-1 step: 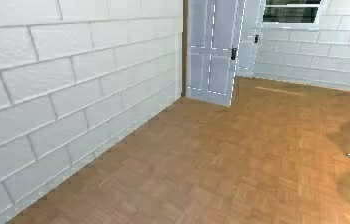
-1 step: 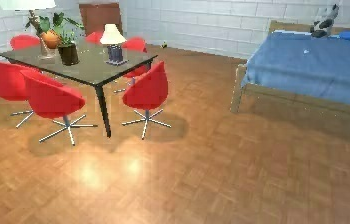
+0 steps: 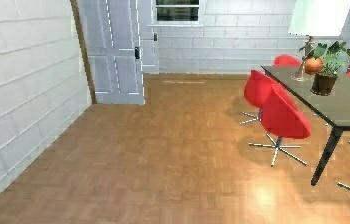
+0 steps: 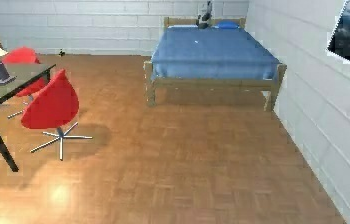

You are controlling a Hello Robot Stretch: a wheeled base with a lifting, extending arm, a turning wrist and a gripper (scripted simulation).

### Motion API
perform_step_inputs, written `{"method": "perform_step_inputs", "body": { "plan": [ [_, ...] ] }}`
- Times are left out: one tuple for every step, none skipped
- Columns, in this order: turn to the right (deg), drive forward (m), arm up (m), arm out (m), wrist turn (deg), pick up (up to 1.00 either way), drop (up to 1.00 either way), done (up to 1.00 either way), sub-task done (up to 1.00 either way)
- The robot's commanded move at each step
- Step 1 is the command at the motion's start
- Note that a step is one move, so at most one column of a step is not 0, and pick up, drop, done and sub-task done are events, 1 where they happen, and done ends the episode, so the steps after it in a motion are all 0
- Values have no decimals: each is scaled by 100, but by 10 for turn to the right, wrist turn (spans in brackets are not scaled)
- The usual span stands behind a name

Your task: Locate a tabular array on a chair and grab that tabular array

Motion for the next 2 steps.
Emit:
{"method": "perform_step_inputs", "body": {
  "plan": [
    [0,100,0,0,0,0,0,0,0],
    [0,100,0,0,0,0,0,0,0]
  ]
}}
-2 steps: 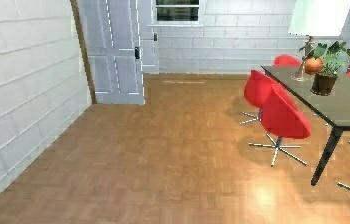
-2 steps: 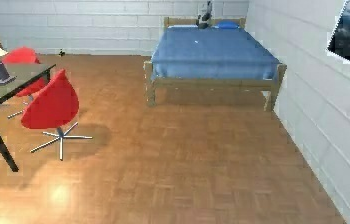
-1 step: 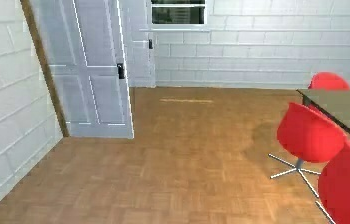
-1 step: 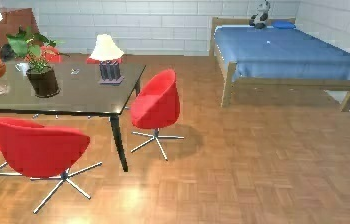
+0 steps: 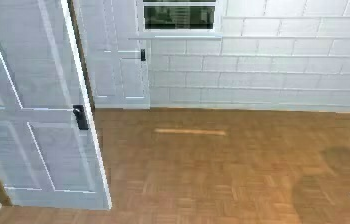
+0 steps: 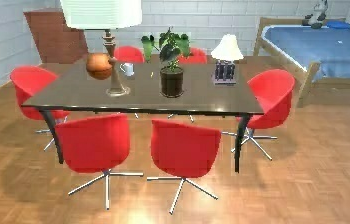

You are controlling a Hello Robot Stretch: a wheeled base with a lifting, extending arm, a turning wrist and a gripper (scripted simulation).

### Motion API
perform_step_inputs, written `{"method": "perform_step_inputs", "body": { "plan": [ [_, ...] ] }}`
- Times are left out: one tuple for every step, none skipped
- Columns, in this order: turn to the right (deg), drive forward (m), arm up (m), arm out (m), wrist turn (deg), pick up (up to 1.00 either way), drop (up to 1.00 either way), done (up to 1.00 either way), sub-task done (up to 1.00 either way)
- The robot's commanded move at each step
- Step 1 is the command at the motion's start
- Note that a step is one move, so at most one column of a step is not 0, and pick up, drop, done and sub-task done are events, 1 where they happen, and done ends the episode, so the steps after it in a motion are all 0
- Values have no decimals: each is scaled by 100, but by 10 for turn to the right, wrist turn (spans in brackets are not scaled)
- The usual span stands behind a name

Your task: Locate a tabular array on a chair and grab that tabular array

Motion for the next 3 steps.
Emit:
{"method": "perform_step_inputs", "body": {
  "plan": [
    [0,100,0,0,0,0,0,0,0],
    [90,0,0,0,0,0,0,0,0],
    [0,30,0,0,0,0,0,0,0]
  ]
}}
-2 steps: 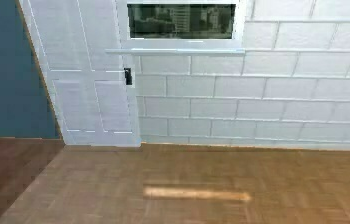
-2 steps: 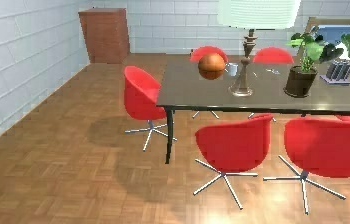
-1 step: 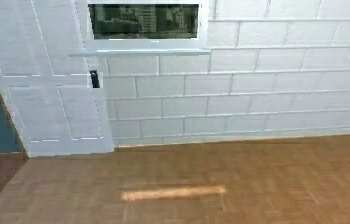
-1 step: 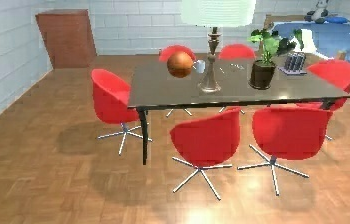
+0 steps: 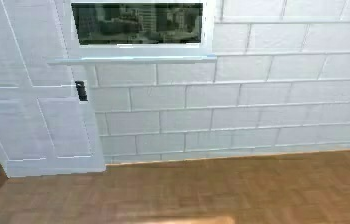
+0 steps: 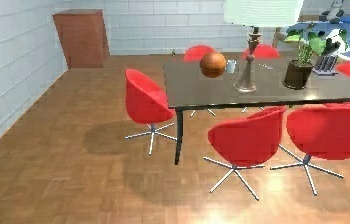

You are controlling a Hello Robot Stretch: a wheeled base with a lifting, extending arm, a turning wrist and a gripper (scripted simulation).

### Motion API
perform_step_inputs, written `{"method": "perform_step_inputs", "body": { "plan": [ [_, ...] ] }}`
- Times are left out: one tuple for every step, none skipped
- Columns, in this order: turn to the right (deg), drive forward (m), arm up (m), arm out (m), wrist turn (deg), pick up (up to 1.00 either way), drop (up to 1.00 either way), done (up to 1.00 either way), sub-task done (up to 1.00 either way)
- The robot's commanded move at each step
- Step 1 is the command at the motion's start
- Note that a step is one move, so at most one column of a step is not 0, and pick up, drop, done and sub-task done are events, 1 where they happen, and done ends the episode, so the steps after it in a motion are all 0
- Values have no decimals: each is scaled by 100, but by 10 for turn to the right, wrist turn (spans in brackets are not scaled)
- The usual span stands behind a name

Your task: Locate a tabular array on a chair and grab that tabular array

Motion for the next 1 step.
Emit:
{"method": "perform_step_inputs", "body": {
  "plan": [
    [-420,0,0,0,0,0,0,0,0]
  ]
}}
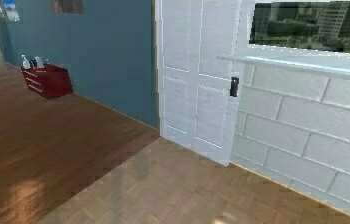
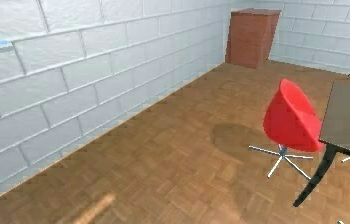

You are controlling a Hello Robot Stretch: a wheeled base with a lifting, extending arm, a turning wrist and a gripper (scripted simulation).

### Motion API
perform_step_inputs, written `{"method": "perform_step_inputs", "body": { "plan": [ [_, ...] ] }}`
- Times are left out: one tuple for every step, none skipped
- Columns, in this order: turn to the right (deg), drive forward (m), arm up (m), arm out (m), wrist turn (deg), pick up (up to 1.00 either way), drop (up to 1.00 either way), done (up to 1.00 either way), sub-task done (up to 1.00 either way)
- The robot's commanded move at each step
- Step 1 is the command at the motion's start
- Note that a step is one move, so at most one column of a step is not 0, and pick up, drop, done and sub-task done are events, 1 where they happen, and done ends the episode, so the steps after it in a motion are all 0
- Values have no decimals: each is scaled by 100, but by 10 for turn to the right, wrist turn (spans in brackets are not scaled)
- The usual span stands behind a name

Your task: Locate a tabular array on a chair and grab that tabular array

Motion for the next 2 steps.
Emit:
{"method": "perform_step_inputs", "body": {
  "plan": [
    [0,45,0,0,0,0,0,0,0],
    [-450,0,0,0,0,0,0,0,0]
  ]
}}
